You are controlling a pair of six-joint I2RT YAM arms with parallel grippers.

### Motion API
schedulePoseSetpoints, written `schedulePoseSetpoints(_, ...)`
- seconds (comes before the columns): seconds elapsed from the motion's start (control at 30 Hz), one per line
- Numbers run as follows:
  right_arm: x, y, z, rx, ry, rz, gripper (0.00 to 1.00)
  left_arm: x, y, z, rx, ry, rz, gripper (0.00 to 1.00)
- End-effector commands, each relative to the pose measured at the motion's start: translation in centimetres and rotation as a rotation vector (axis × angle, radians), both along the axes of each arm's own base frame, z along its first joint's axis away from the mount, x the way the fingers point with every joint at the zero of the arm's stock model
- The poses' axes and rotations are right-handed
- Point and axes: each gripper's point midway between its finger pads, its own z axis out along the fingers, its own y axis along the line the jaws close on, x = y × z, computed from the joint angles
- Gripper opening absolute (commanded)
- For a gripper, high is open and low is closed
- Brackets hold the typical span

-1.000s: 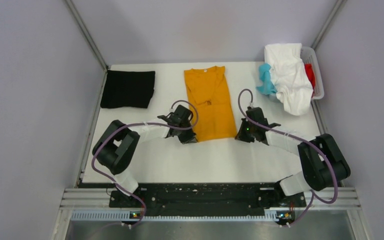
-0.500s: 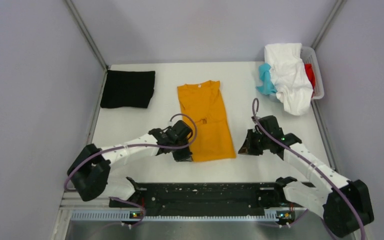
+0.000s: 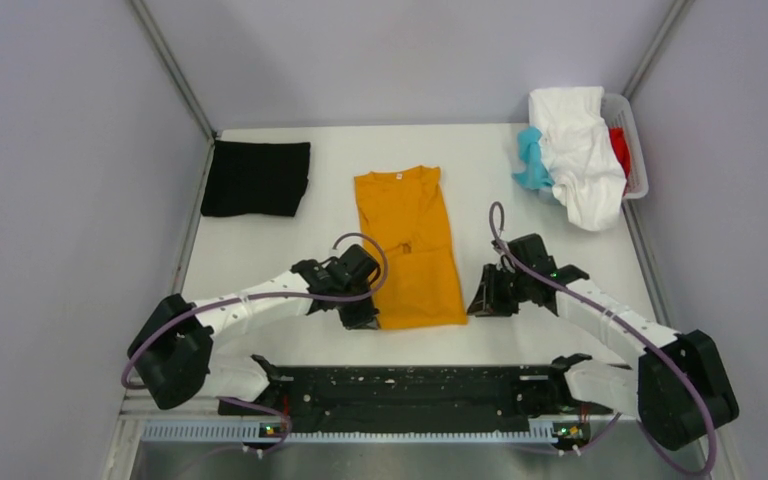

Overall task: Fold and stack the t-shirts
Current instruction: Grab one side of the 2/3 rectangular tshirt with right arm, then fold the long partially folded tshirt into a neat square

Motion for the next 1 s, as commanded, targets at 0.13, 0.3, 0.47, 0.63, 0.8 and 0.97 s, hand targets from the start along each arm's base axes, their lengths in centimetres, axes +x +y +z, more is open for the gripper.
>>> schedulePoseSetpoints(0.13,0.9,2.0,-2.9,-0.007,-0.022,0.07,0.36,-0.3,0.5,-1.1,0.014,0.017,0.032,0.0)
schedulePoseSetpoints(0.3,-0.9,2.6,-4.4,-0.035,0.037,0.119,0.18,-0.5,0.7,-1.3,0.015,0.018,0.043,0.0)
schedulePoseSetpoints(0.47,-1.2,2.4,-3.6,-0.035,0.024,0.118,0.0,-0.6,1.0,-1.0,0.007,0.01,0.062,0.0)
schedulePoseSetpoints(0.63,-3.7,2.7,0.6,0.025,0.081,0.193,0.0,-3.3,1.9,0.8,-0.016,0.05,0.06,0.0)
schedulePoseSetpoints(0.8,-4.8,3.4,6.3,0.111,0.066,0.239,0.0,-2.5,2.5,4.5,-0.079,-0.071,0.086,0.0)
schedulePoseSetpoints(0.97,0.8,4.3,10.6,0.116,-0.11,0.215,0.0,3.4,2.0,9.9,-0.135,-0.362,0.123,0.0)
